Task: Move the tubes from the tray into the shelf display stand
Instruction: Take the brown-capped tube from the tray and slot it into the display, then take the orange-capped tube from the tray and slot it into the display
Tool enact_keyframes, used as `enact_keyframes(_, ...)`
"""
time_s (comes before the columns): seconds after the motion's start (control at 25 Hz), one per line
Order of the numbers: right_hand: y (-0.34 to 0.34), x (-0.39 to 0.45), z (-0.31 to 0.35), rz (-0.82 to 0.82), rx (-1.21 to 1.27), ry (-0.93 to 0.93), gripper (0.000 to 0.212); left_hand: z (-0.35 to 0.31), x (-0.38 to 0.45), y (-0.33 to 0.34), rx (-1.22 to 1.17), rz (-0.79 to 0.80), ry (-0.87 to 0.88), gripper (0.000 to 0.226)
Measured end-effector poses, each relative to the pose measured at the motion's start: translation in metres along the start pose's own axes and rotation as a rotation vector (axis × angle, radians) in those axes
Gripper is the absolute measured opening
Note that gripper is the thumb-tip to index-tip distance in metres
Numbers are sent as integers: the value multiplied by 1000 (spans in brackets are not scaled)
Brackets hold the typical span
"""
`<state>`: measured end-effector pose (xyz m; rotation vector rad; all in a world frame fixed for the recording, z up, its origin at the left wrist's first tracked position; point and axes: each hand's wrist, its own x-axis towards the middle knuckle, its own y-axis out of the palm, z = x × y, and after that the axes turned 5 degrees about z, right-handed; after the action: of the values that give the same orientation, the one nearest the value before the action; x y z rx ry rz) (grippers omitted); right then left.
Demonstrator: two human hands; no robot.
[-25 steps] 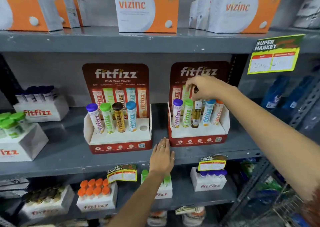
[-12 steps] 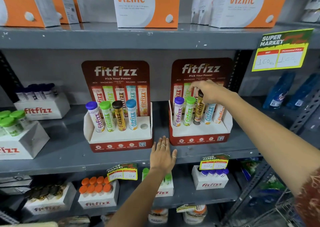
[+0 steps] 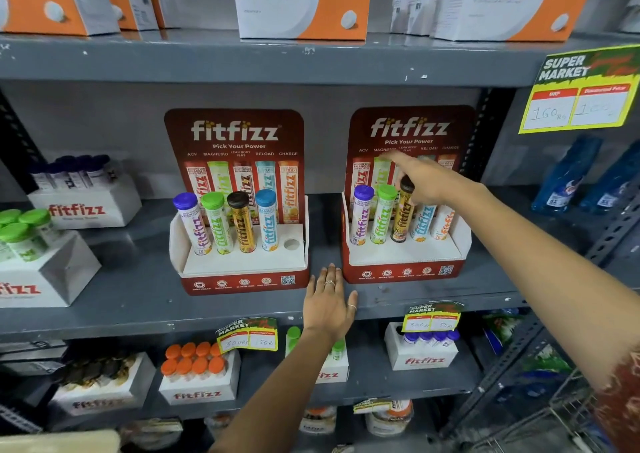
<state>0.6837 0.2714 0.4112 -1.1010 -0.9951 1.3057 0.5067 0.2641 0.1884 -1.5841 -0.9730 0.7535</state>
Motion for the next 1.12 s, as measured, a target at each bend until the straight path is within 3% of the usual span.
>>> enact_keyframes(0.2,13,-2,-8,24,-13,-8,112,1,0,0,12,-32,18,119)
enact_keyframes(0.32,18,-6,-9,18,-80,-30,109,-1,-1,-2,22,-10,1,74)
enact_keyframes(0.4,19,-9,-7,17,-162,-45,107,-1,-2,-2,23,5,-16,62)
enact_keyframes(0.56,24,-12,6,-4,-248,-46,110,-2,-2,-4,55,29,-16,61)
enact_keyframes(0.72,41,-13,44,-274,-202,-108,87,15,-43,-5,10,-182,70,70)
enact_keyframes(0.8,58,-12,70,-429,-173,-253,60,43,-73,6,-19,-194,71,62)
enact_keyframes(0.92,98,-7,118,-670,-268,-661,35,100,-116,19,31,-204,66,42)
enact_keyframes(1.0,126,-3,157,-670,-266,-870,25,140,-144,23,83,-224,89,48)
enact_keyframes(1.12,170,0,223,-597,-204,-1061,24,198,-192,27,83,-288,-66,44)
